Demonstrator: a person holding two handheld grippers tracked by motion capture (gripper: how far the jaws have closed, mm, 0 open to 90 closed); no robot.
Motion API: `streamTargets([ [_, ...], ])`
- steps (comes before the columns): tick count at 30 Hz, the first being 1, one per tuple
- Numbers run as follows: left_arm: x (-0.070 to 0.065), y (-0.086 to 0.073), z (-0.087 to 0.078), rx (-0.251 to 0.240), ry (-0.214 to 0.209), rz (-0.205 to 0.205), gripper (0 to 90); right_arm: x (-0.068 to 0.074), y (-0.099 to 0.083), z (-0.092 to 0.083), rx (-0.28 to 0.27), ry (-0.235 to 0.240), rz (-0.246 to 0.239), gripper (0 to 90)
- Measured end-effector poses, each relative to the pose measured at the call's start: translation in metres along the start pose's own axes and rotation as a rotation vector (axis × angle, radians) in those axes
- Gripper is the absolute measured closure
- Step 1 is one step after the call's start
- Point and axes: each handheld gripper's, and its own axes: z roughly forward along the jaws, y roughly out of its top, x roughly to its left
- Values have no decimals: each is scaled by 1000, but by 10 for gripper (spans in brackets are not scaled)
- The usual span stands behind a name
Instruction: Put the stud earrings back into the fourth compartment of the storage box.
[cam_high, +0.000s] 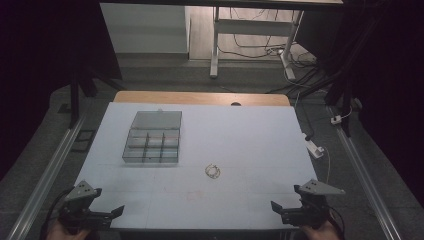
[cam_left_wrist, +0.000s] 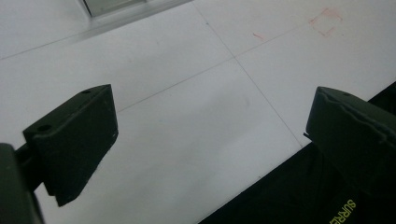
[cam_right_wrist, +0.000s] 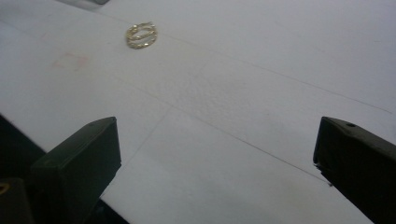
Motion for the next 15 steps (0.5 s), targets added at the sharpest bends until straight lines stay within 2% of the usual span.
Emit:
streamTargets([
  [6,-1,0,1,15,-11,26,23,-4,1,1,10,24,38,9],
  [10,-5,1,3,33,2,49,9,-7,1,1,9,39,59,9],
  [15,-3,1,3,36,-6,34,0,-7,1,2,13,53,61,9],
])
